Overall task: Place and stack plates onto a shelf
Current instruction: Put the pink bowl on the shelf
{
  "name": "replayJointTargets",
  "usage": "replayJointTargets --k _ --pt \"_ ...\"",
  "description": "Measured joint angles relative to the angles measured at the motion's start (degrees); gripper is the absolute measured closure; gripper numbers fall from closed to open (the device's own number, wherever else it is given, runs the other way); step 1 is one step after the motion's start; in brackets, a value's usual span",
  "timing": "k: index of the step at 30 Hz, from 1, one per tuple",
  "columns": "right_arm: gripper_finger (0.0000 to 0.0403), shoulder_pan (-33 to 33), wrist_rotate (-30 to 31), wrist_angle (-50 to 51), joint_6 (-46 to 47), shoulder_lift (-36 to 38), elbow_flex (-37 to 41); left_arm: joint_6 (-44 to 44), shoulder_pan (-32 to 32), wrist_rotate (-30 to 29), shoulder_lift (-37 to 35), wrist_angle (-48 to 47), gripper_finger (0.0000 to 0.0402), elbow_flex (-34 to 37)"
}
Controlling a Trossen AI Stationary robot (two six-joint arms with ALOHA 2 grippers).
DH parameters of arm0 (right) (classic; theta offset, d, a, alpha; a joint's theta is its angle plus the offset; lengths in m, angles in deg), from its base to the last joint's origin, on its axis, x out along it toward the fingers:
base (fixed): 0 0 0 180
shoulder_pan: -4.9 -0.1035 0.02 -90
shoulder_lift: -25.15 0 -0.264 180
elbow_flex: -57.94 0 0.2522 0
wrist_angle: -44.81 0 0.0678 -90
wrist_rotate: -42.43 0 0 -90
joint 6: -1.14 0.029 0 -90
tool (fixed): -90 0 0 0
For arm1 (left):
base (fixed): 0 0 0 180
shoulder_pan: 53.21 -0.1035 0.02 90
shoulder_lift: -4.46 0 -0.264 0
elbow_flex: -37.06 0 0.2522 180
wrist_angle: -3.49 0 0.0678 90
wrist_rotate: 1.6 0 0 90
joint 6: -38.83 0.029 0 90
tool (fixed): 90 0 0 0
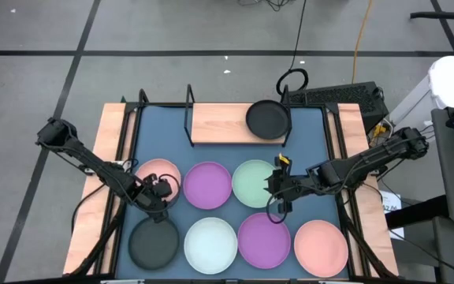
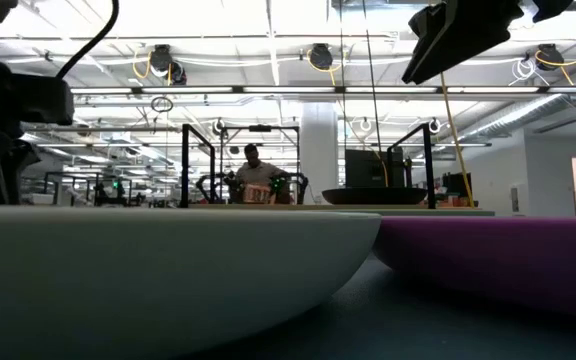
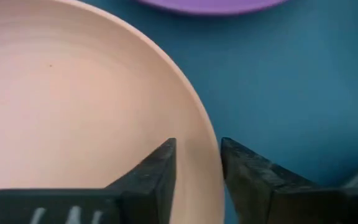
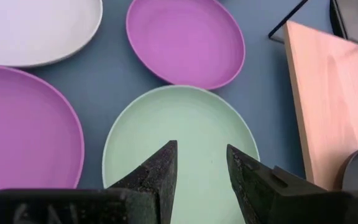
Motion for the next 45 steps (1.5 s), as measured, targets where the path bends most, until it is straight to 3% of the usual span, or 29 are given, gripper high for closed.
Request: replayJointTargets --k 6,8,16,28,45 --pt "0.0282 0.00 0.00 0.37 0.14 0.00 0.00 1.33 1.74 -0.36 -0.01 -0.10 0.0373 -0.02" --pt "0.0282 0.00 0.00 0.37 0.16 0.00 0.00 0.93 1.81 -0.71 -0.04 -0.10 0.0388 -0.09" --pt "0.0282 0.00 0.00 0.33 0.18 0.00 0.00 -1.20 1.75 -0.73 0.01 -2.00 0.0391 -1.49" --pt "0.0282 0.00 0.00 0.31 0.18 0.00 0.00 2.93 1.75 -4.11 0.04 -17.07 0.0392 -15.38" --pt "0.0282 0.01 -0.27 0.46 4.68 0.00 0.00 25.45 0.36 -7.90 0.04 -19.73 0.0392 -32.42"
